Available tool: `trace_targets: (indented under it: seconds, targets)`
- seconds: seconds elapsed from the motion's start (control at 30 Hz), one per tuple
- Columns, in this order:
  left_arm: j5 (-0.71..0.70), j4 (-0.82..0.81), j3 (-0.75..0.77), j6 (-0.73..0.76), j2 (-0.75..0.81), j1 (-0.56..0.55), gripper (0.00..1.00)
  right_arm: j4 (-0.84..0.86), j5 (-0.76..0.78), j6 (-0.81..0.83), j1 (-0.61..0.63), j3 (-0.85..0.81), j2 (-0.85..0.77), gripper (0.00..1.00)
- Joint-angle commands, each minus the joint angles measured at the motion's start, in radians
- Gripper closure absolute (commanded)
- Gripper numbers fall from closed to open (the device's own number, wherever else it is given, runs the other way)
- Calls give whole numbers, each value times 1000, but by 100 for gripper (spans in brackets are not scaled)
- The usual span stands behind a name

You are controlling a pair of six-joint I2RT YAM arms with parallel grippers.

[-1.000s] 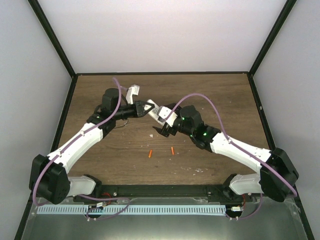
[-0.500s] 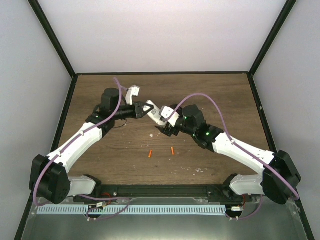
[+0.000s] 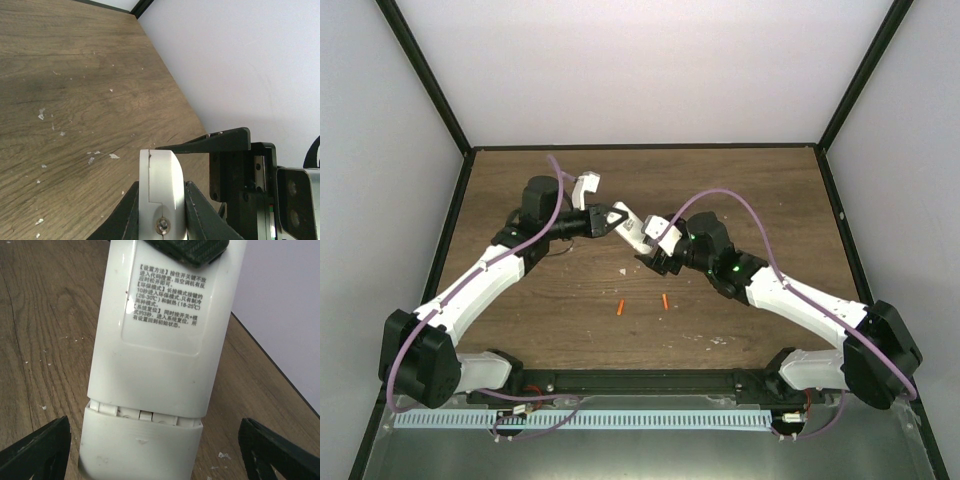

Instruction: Load the batteries into the remote control

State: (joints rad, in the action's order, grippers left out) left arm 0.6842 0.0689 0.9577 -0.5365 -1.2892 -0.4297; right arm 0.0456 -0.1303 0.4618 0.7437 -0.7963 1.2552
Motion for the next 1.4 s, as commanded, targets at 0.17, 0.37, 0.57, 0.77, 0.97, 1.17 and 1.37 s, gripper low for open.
trace_targets:
  seconds: [0.17,0.37,0.57,0.77,0.97,1.17,1.37]
  targets:
    - [37,-27,9,12,18,5,100,13,-13,-11,-13,1,-5,22]
    - [37,-32,3,11,23,5,100,5,-26,-14,-15,-5,-2,30]
    - [27,-29,0,12,24,5,100,-5,-32,-15,-15,-9,-9,41]
    - [0,-27,-1,10,26,7,100,-17,-28,-14,-15,-12,-9,50]
    - [-45,2,22,31,33,11,100,-43,-19,-18,-14,-2,-1,53]
    - [-117,62,53,82,39,15,100,-72,-18,-34,-15,3,13,55]
    - [-164,65,56,87,53,16,100,-98,-22,-50,-16,-1,30,55]
